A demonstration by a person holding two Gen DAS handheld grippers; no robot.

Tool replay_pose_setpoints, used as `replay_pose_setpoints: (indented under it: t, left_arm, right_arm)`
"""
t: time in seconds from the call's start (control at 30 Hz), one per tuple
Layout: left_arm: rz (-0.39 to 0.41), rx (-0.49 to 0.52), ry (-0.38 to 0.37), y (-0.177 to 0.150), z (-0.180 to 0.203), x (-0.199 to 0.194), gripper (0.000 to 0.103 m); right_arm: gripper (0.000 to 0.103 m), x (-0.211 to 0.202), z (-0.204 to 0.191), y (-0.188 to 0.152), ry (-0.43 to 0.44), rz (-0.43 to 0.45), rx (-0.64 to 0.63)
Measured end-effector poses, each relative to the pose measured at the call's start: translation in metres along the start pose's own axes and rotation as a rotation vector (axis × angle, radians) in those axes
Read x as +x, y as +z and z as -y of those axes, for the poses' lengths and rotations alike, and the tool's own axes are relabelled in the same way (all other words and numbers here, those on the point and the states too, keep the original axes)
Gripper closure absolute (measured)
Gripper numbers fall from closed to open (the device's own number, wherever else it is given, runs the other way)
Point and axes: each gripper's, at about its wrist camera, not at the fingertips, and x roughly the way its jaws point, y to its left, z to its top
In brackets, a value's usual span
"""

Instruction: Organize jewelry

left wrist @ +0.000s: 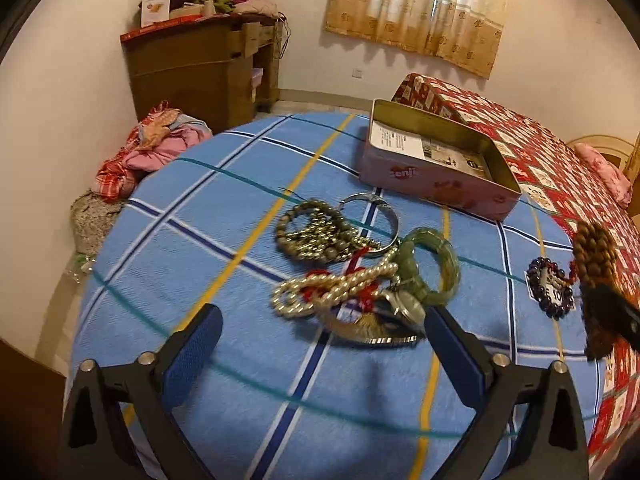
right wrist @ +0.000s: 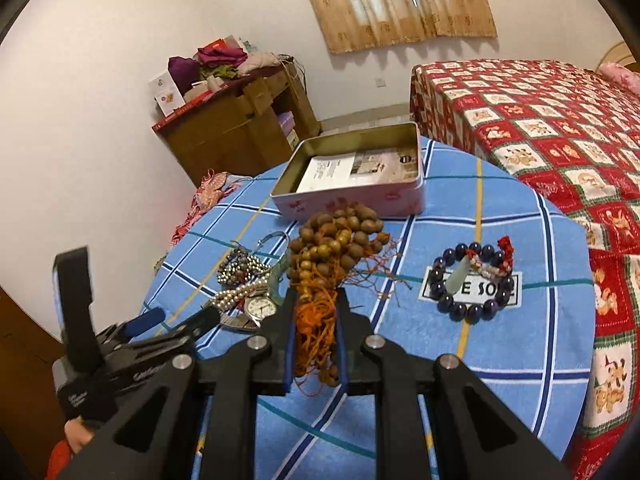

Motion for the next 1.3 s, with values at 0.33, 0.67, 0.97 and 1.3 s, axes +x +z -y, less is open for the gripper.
replay_pose_setpoints:
  t: [0.33, 0.67, 0.97, 1.3]
  left_arm:
    - [-0.025, -0.013, -0.075, 0.0, 0.003, 0.017, 0.099]
    - [0.182, 0.12, -0.177, -0.008, 0.005, -0.073, 0.101]
    - [0.305, 0.158, -0.261, 0.031, 0.019, -0.115, 0.101]
    - [0.455, 0.265, -0.178, 0.085, 0.039, -0.131, 0.1]
  right_arm:
    - [0.085, -0.004, 0.008, -0.003, 0.004, 0.0, 0.038]
    - [0.085, -0.019, 0.012, -0.002, -0.001, 0.049, 0.047]
    - [0.085, -0.032, 0.007, 0.012, 0.013, 0.095, 0.009]
    - [0.084, -0.037, 0.013, 0.065, 0.022, 0.195, 0.021]
